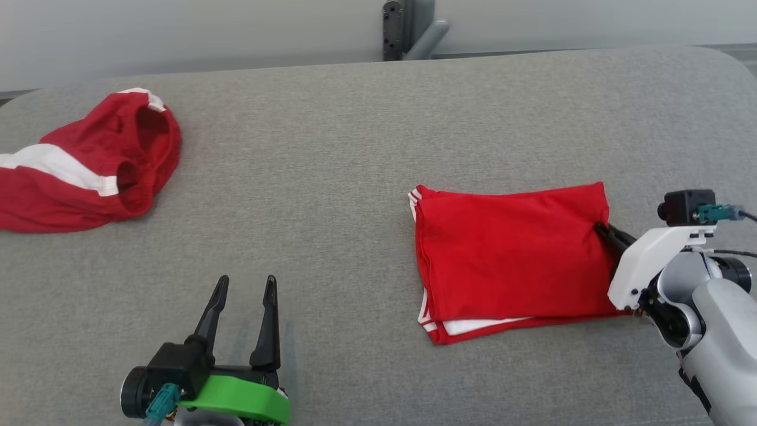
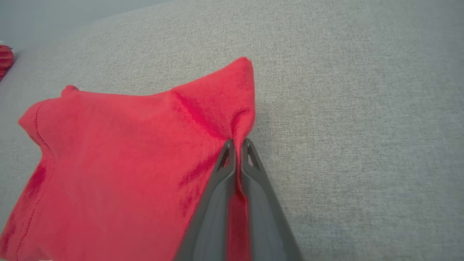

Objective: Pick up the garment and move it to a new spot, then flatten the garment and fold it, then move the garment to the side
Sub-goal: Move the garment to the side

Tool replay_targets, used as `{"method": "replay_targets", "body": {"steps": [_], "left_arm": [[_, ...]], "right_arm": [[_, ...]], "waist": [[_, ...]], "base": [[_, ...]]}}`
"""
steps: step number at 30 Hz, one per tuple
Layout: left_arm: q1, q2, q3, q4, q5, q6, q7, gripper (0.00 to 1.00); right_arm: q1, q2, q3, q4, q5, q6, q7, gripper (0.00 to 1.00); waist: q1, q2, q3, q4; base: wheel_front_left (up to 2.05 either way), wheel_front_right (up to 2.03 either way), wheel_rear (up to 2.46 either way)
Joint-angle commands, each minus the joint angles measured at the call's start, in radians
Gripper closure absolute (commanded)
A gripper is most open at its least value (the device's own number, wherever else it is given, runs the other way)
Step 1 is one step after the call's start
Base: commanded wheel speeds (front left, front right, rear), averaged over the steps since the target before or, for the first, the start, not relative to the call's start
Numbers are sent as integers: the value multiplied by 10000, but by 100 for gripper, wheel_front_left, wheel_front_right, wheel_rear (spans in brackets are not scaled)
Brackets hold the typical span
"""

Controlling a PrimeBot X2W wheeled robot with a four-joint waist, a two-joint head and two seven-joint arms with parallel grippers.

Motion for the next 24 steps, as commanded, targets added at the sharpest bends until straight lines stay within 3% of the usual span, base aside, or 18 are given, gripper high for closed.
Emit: {"method": "replay_targets", "body": {"steps": [1, 12, 18, 24], "left_arm": [[-195, 3, 3, -30, 40, -40, 1, 0], [-1043, 167, -279, -26, 331, -199, 1, 0], [-1428, 219, -424, 86, 423, -232, 1, 0], [-1541, 295, -349, 1, 395, -162, 0, 0]], "right_arm": [[-187, -55, -37, -30, -78, -18, -12, 100], [-1725, 261, -118, 1, -570, -18, -46, 100], [-2275, 455, -119, 373, -664, -18, -231, 100], [-2769, 518, -226, 788, -849, -18, -499, 100]], "waist": [[0, 22, 255, -724], [0, 22, 1262, -2681], [0, 22, 1466, -2924], [0, 22, 1526, -2710]], "base": [[0, 0, 0], [0, 0, 0], [0, 0, 0], [0, 0, 0]]}}
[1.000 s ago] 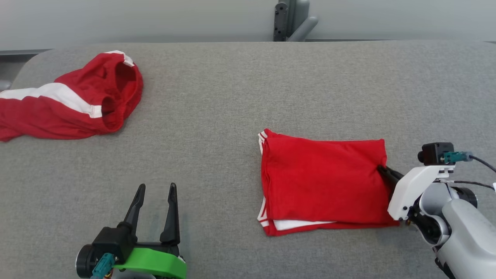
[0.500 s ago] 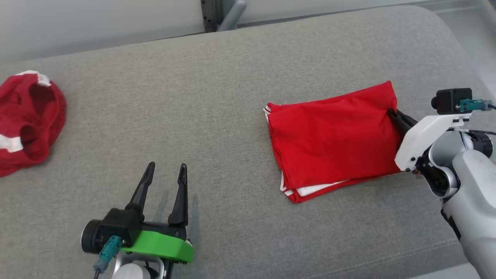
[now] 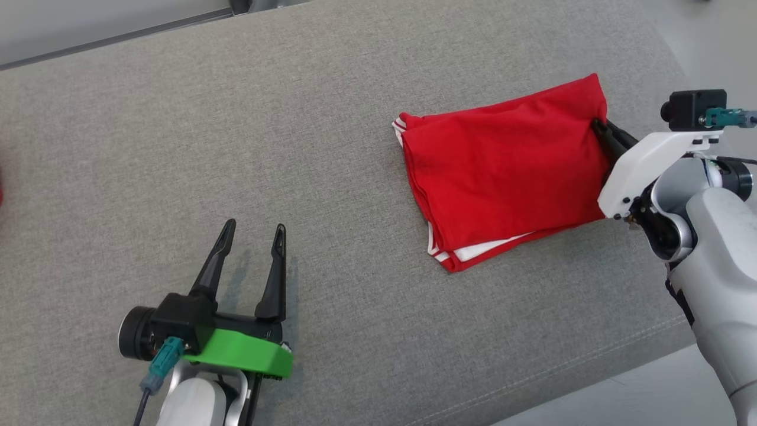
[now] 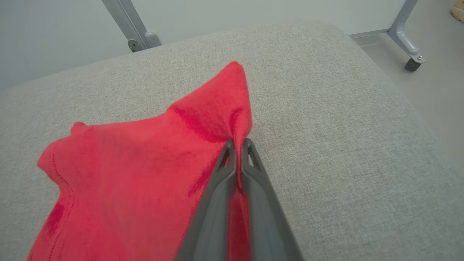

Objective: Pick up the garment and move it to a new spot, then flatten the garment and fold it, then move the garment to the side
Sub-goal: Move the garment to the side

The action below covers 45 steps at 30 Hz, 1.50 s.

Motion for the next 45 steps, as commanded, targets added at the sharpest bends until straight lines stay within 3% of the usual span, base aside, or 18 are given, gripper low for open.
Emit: {"method": "replay_targets", "body": {"steps": [1, 18, 30, 33, 34, 45], "left_arm": [[-130, 91, 85, -81, 50, 61, 2, 0], [-318, 653, 152, -1142, 197, 234, 435, 0], [-496, 886, -50, -1989, 392, 365, 925, 0], [-478, 912, -79, -2078, 398, 371, 949, 0], [-476, 914, -87, -2090, 389, 380, 937, 0], [-454, 757, -228, -1752, 198, 430, 717, 0]], "right_arm": [[-327, 2, -82, 123, -149, -18, -128, 100], [-2844, -1052, -1628, 2392, -1534, -18, -725, 100], [-3955, -1375, -2734, 4266, -3231, -18, -2094, 100], [-4087, -1276, -3040, 4803, -3635, -18, -2416, 44], [-4146, -1277, -3136, 4963, -3807, -18, -2521, 0], [-4453, -586, -3604, 5751, -4918, -18, -3642, 0]], "waist": [[0, 22, 79, 120], [0, 22, 1034, 968], [0, 22, 1999, 1449], [0, 22, 2071, 1508], [0, 22, 2082, 1524], [0, 22, 1474, 1558]], "base": [[0, 0, 0], [0, 0, 0], [0, 0, 0], [0, 0, 0], [0, 0, 0], [0, 0, 0]]}}
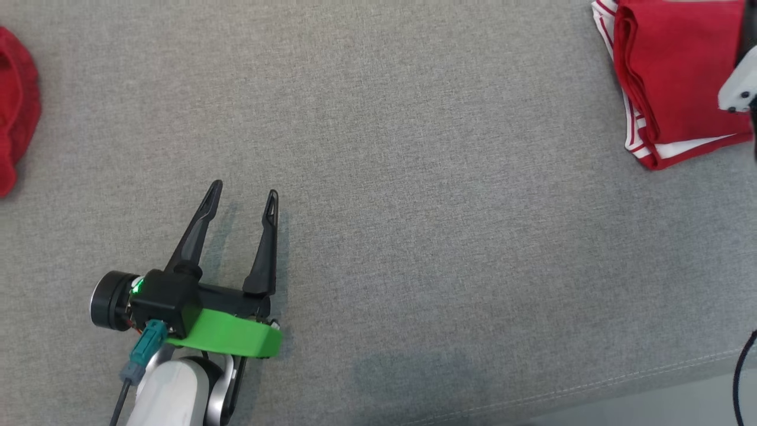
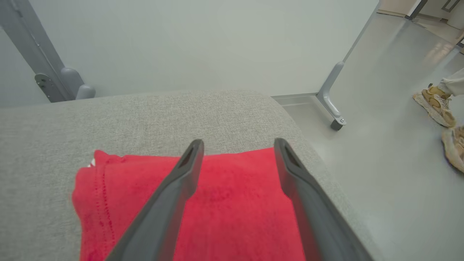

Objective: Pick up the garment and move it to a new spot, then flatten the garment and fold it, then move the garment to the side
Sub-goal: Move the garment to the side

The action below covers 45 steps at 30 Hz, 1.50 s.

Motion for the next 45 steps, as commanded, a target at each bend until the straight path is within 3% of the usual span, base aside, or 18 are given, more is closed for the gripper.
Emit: {"method": "replay_targets", "body": {"steps": [1, 7, 17, 26, 35, 45], "left_arm": [[-70, -1, 20, 97, -109, 69, -105, 0], [222, -112, 171, 664, -371, 124, -362, 0], [563, -277, 646, 1718, -916, 306, -617, 0], [1306, -480, 1105, 2334, -1285, 479, -784, 0], [2248, -622, 1642, 2130, -1259, 517, -790, 0], [2835, -757, 1868, 1904, -984, 323, -786, 0]], "right_arm": [[-77, 154, 50, 12, -12, -18, -140, 0], [486, 770, 749, -401, 379, -18, -478, 0], [2269, 1261, 1659, -1815, 1517, -18, -641, 0], [5344, 1855, 1875, -4761, 2262, -16, -644, 0], [8214, 2890, 2027, -7605, 1911, -16, -641, 0], [10427, 3317, 1938, -9819, 1187, -16, -365, 0]], "waist": [[-1, 22, -352, 25], [-1, 22, -1396, 140], [-1, 22, -2998, 458], [-1, 22, -4297, 773], [-1, 22, -4824, 936], [-1, 22, -4923, 1202]], "base": [[0, 0, 0], [0, 0, 0], [0, 0, 0], [0, 0, 0], [0, 0, 0], [0, 0, 0]]}}
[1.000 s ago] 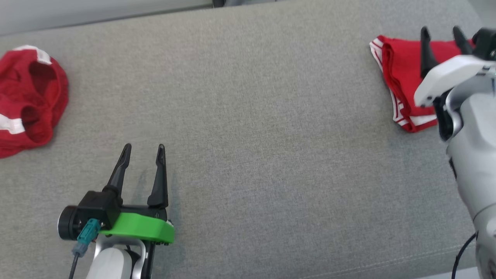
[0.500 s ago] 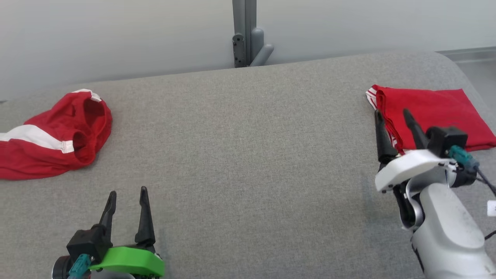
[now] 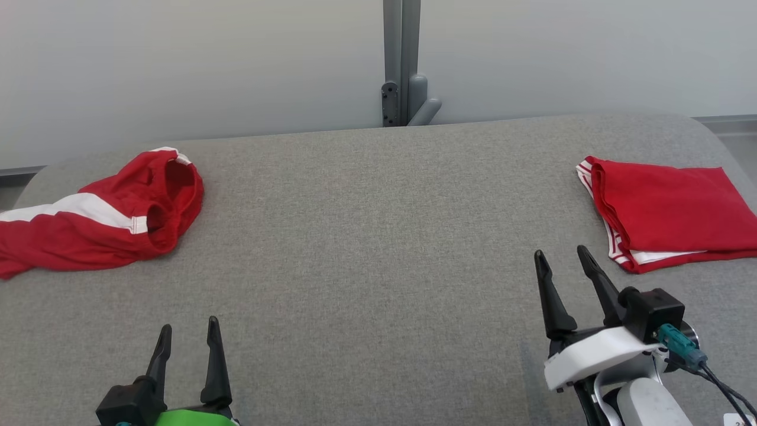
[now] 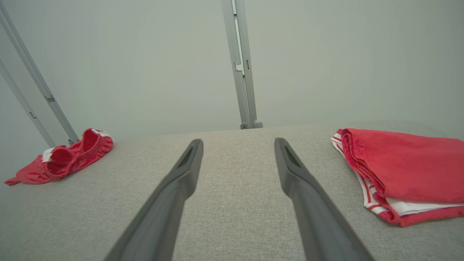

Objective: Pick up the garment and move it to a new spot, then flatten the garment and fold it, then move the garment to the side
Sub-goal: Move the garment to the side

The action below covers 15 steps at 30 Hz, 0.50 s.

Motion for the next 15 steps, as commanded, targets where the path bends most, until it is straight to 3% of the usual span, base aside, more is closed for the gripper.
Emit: {"method": "replay_targets", "body": {"steps": [1, 15], "left_arm": [[71, -39, 47, -4, 93, -44, -29, 0], [-88, -127, 48, 69, 349, -176, -30, 0]], "right_arm": [[374, 23, -50, -308, -239, -14, 106, 0], [1019, 60, -39, -933, 85, -15, 341, 0]], "waist": [[0, 22, -8, 81], [0, 22, -3, 70]], "base": [[0, 0, 0], [0, 0, 0]]}}
